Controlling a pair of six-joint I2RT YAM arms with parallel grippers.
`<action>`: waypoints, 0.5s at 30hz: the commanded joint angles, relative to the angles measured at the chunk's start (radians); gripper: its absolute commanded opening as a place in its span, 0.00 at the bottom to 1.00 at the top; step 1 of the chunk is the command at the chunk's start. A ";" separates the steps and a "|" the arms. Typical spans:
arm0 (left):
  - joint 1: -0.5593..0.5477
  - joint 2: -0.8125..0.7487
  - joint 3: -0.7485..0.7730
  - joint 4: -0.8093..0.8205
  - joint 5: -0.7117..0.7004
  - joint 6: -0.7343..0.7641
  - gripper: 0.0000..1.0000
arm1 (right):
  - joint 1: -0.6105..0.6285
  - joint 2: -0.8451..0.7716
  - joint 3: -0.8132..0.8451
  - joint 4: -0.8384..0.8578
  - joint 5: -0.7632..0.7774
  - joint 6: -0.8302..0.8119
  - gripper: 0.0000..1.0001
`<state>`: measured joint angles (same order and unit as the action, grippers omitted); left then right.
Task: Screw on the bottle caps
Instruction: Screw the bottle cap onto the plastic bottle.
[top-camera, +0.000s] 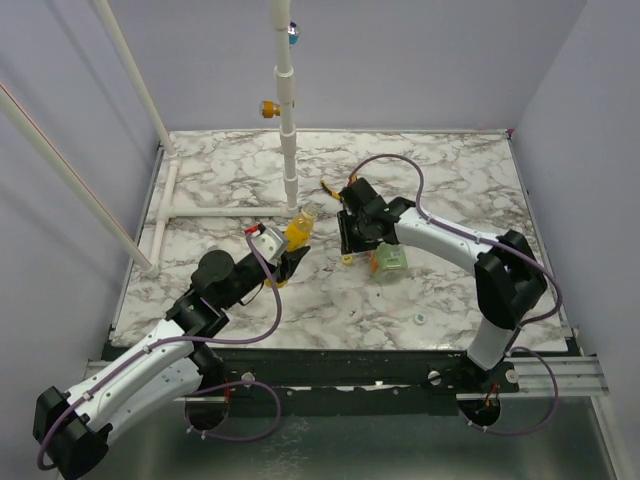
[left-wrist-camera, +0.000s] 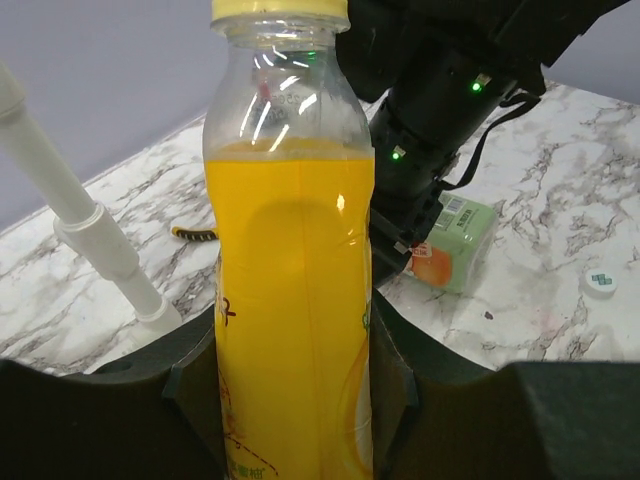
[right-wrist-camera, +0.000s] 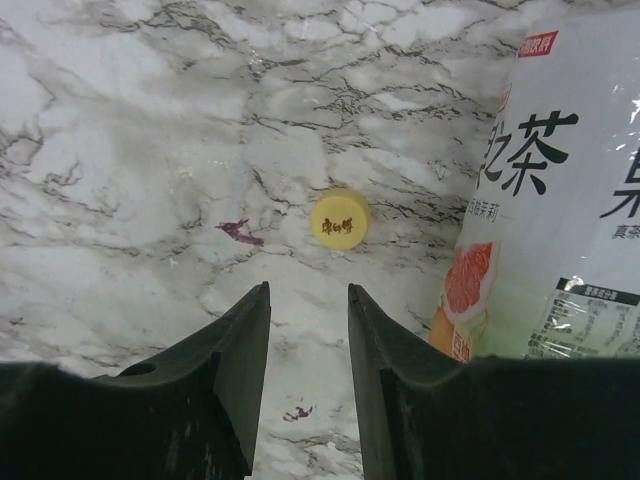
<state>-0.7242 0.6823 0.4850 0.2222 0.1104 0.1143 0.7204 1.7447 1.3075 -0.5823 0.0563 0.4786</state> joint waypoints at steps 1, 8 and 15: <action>-0.005 -0.020 -0.018 0.029 -0.018 -0.025 0.33 | 0.005 0.062 0.021 -0.015 0.041 0.005 0.41; -0.005 -0.021 -0.022 0.030 -0.016 -0.031 0.33 | 0.011 0.125 0.021 0.015 0.055 0.009 0.46; -0.004 -0.012 -0.021 0.029 -0.010 -0.034 0.33 | 0.019 0.186 0.031 0.023 0.069 0.015 0.47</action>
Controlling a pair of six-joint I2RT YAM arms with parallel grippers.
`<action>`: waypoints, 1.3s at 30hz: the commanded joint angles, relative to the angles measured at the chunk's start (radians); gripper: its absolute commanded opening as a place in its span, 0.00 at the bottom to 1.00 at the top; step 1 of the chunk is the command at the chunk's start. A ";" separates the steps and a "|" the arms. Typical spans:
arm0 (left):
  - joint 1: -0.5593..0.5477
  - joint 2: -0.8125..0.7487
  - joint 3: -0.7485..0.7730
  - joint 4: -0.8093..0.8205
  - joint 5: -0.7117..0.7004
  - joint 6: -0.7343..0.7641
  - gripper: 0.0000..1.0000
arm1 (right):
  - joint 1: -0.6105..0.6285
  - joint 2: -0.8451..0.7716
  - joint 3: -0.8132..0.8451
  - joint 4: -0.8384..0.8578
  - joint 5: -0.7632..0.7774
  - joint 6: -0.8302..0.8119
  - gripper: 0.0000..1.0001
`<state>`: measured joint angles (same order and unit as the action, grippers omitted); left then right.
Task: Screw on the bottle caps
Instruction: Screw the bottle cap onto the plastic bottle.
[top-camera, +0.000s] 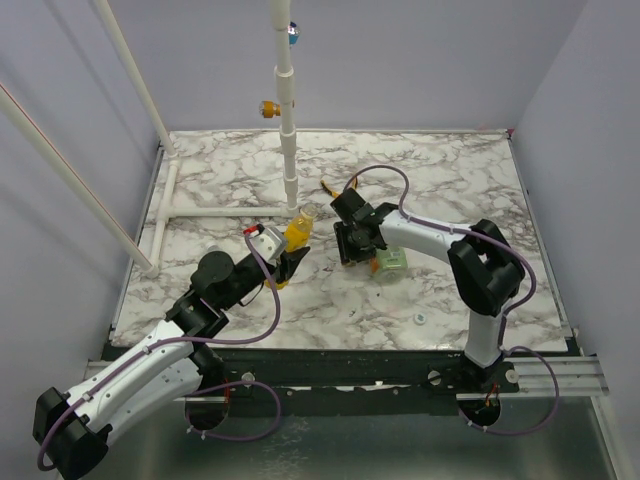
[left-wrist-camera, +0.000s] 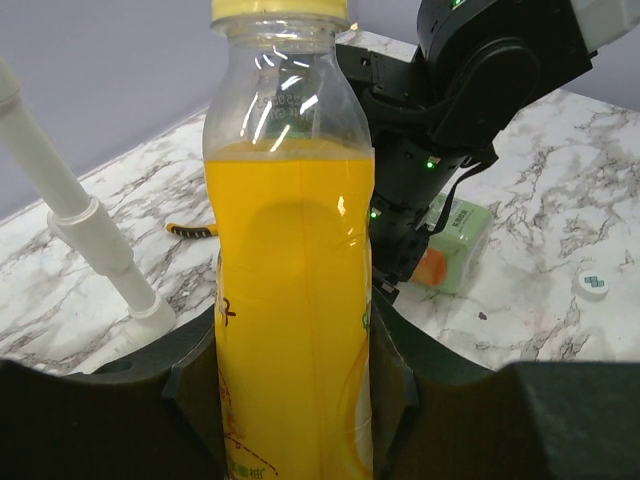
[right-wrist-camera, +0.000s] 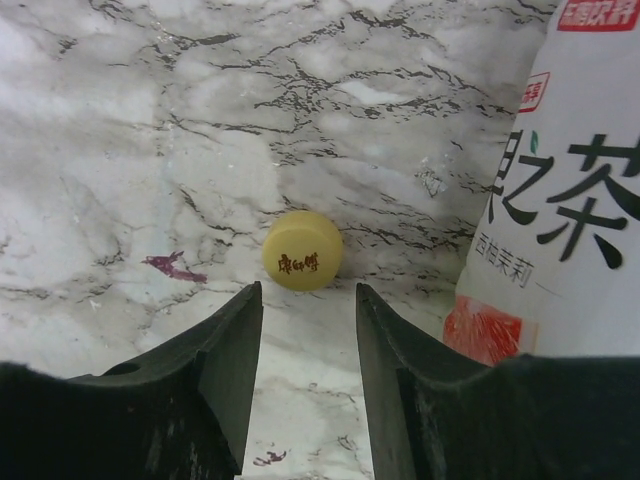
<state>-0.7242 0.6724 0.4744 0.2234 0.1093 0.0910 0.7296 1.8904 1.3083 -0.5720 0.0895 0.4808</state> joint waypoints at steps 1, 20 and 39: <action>-0.005 -0.002 -0.010 0.029 -0.009 -0.013 0.33 | 0.011 0.045 0.034 0.010 0.042 0.013 0.47; -0.005 -0.007 -0.018 0.028 -0.007 -0.014 0.33 | 0.026 0.100 0.058 -0.012 0.074 0.031 0.37; -0.003 0.101 0.075 -0.025 0.290 0.045 0.29 | -0.177 -0.522 0.049 -0.112 -0.557 -0.003 0.25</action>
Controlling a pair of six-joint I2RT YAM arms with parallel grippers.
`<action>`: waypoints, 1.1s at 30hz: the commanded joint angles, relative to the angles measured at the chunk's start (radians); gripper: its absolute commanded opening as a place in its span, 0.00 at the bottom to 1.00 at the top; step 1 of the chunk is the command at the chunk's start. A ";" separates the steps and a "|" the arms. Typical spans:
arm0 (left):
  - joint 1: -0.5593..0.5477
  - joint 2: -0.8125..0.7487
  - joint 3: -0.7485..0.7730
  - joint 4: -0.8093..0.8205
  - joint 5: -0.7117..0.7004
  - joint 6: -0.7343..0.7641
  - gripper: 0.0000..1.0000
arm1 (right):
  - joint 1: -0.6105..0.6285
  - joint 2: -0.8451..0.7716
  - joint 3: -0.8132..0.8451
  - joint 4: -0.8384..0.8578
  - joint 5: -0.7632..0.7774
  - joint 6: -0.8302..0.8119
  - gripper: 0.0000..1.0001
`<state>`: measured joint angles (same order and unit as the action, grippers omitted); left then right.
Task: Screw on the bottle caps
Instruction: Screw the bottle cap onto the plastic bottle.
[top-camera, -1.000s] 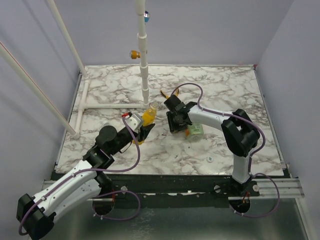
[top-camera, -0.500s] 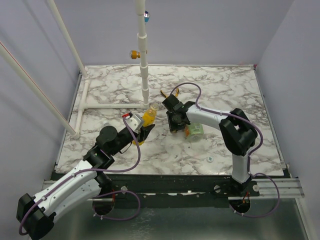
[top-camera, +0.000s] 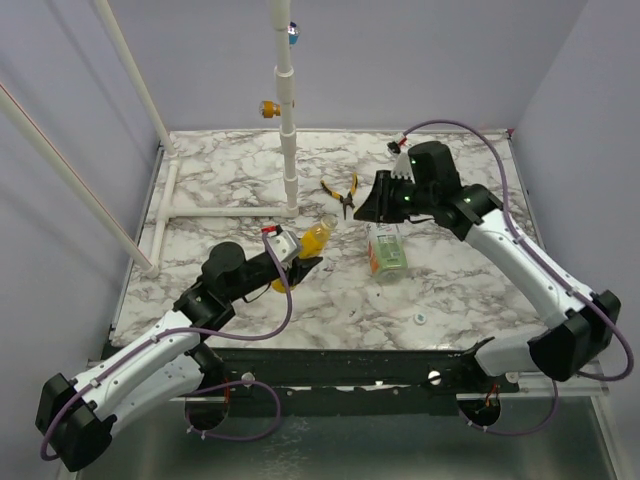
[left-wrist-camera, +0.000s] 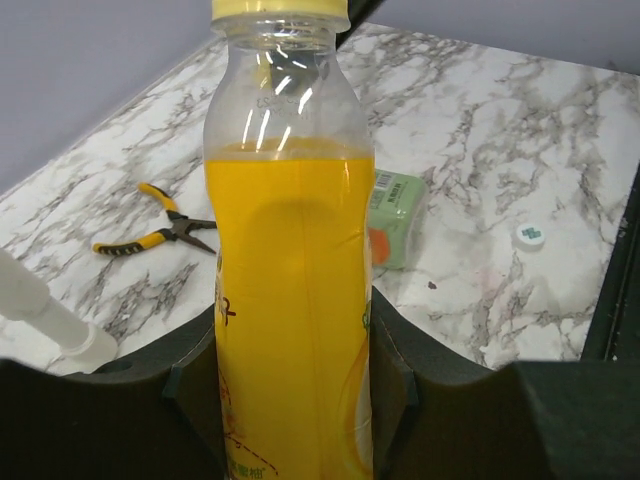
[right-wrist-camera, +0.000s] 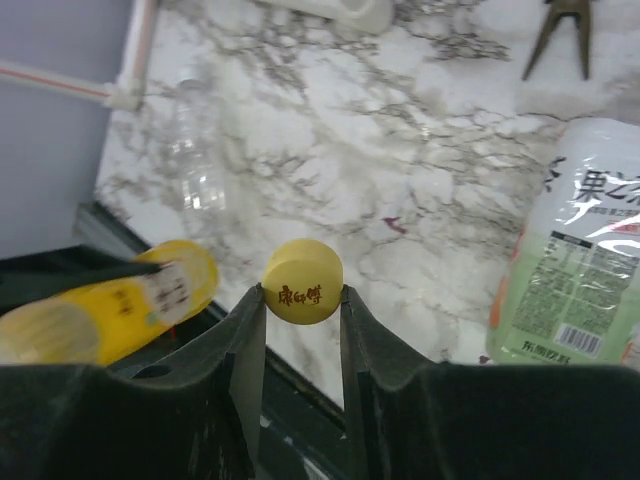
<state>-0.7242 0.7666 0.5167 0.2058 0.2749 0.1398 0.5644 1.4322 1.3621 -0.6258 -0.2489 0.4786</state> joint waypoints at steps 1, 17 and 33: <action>-0.003 0.005 0.028 -0.008 0.137 -0.006 0.29 | -0.015 -0.083 0.001 -0.068 -0.248 0.002 0.26; -0.003 0.024 0.059 -0.105 0.219 0.017 0.25 | -0.018 -0.190 0.037 -0.112 -0.403 0.049 0.26; -0.005 0.082 0.112 -0.122 0.259 0.031 0.23 | -0.017 -0.185 0.026 -0.073 -0.512 0.045 0.27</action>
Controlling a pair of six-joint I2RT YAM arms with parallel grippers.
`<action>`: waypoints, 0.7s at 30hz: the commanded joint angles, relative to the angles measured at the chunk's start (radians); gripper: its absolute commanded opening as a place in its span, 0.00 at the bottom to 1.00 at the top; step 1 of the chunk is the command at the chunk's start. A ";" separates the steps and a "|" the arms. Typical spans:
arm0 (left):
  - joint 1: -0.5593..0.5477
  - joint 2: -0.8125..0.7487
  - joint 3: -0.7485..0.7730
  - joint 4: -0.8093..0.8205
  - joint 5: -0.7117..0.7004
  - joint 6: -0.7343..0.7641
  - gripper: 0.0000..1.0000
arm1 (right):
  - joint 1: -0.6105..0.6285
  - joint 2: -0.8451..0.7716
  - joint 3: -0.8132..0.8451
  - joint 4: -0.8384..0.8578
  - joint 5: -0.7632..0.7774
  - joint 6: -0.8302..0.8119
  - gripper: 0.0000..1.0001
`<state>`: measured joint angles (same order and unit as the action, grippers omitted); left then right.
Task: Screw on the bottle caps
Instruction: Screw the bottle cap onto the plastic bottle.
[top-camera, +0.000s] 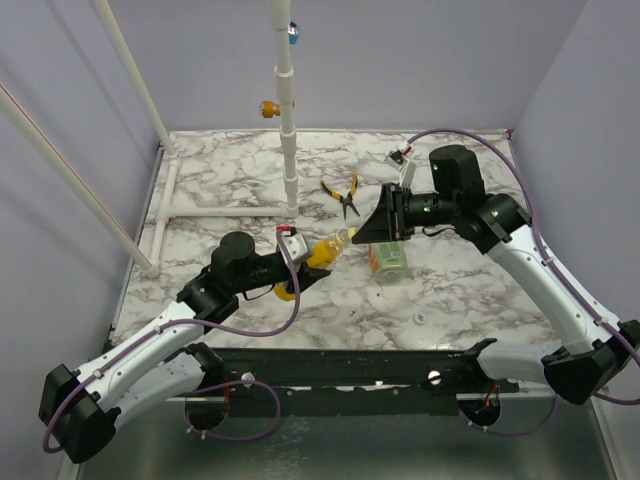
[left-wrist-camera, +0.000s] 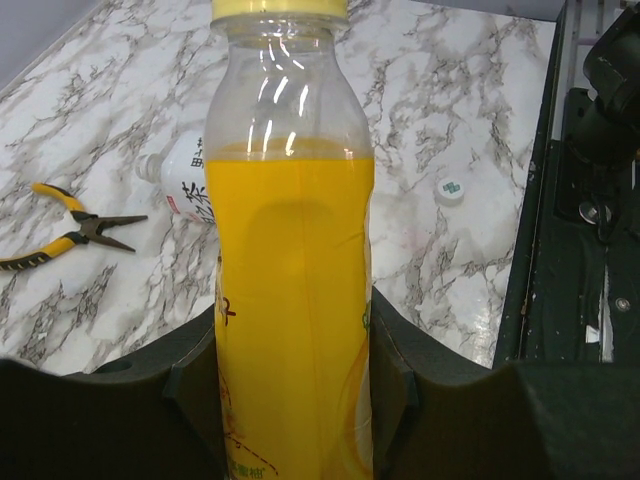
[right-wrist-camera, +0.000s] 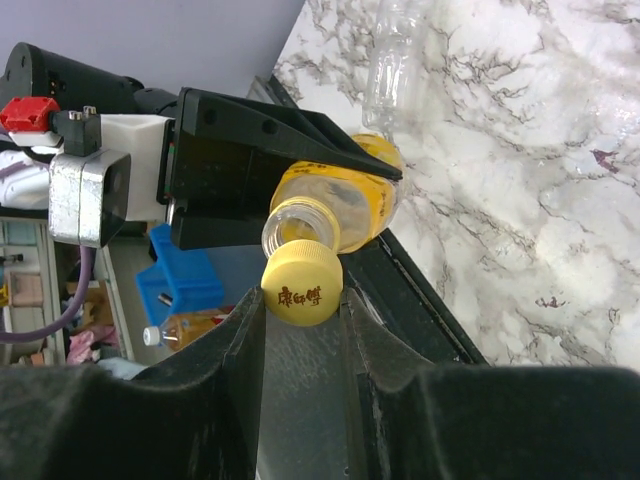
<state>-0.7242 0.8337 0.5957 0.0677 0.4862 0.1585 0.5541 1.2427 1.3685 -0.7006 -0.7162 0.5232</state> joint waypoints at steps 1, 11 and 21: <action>-0.007 0.020 0.035 0.018 0.052 0.012 0.23 | -0.008 0.006 0.021 0.000 -0.043 0.000 0.27; -0.018 0.031 0.043 0.025 0.051 0.014 0.22 | -0.007 0.041 0.044 -0.039 -0.003 -0.026 0.28; -0.024 0.033 0.043 0.029 0.050 0.016 0.21 | -0.007 0.056 0.043 -0.045 -0.025 -0.035 0.27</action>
<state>-0.7383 0.8696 0.6094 0.0662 0.5045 0.1589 0.5541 1.2842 1.3903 -0.7105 -0.7238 0.5137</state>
